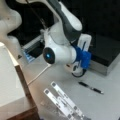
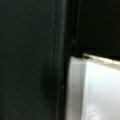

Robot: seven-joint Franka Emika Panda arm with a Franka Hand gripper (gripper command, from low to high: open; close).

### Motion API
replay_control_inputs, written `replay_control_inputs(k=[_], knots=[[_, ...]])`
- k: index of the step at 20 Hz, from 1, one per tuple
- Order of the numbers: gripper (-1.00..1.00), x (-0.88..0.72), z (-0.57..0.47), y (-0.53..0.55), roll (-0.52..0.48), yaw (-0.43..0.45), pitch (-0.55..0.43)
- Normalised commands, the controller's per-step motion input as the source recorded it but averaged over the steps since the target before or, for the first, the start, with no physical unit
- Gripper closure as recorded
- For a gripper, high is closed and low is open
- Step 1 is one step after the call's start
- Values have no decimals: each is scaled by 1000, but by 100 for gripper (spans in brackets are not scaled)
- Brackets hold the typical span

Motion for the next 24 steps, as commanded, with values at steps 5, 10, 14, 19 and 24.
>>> replay_control_inputs(k=[5, 10, 14, 19, 24], knots=[[100, 102, -32, -76, 160, 20, -26], [100, 96, -8, -62, 149, 23, -17], [100, 100, 25, -14, 109, 31, -7], [100, 95, 139, 57, 55, 46, 8], [100, 88, 347, 167, 31, 78, 13]])
